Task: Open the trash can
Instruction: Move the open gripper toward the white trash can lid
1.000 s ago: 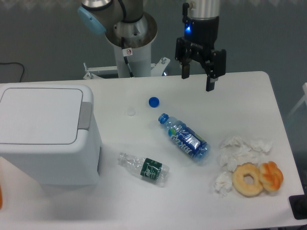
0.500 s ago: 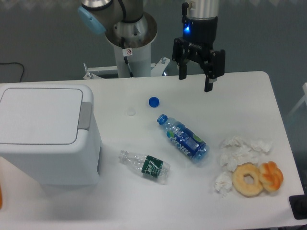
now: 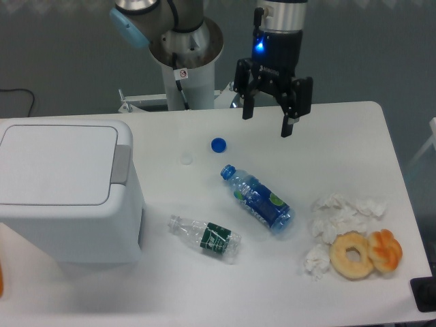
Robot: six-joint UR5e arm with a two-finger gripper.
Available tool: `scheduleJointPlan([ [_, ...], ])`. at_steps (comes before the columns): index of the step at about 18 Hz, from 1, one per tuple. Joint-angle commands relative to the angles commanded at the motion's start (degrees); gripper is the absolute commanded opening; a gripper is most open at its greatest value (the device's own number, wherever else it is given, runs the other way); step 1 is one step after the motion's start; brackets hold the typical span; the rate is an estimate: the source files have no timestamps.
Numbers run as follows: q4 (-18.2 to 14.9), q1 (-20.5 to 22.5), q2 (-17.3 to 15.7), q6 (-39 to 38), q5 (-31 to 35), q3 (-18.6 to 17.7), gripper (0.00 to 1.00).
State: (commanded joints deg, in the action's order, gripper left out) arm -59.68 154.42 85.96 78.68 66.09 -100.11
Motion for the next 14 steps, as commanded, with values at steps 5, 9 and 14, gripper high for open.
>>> scheduleJointPlan([
  [5,0.09,-1.93,0.0,-8.78,0.0,0.17,1.0],
  [9,0.0,-2.64,0.09,-13.89,-0.17,0.79,1.0],
  [14,0.0,-2.73,0.18,-26.26,-4.64,0.79,1.0],
])
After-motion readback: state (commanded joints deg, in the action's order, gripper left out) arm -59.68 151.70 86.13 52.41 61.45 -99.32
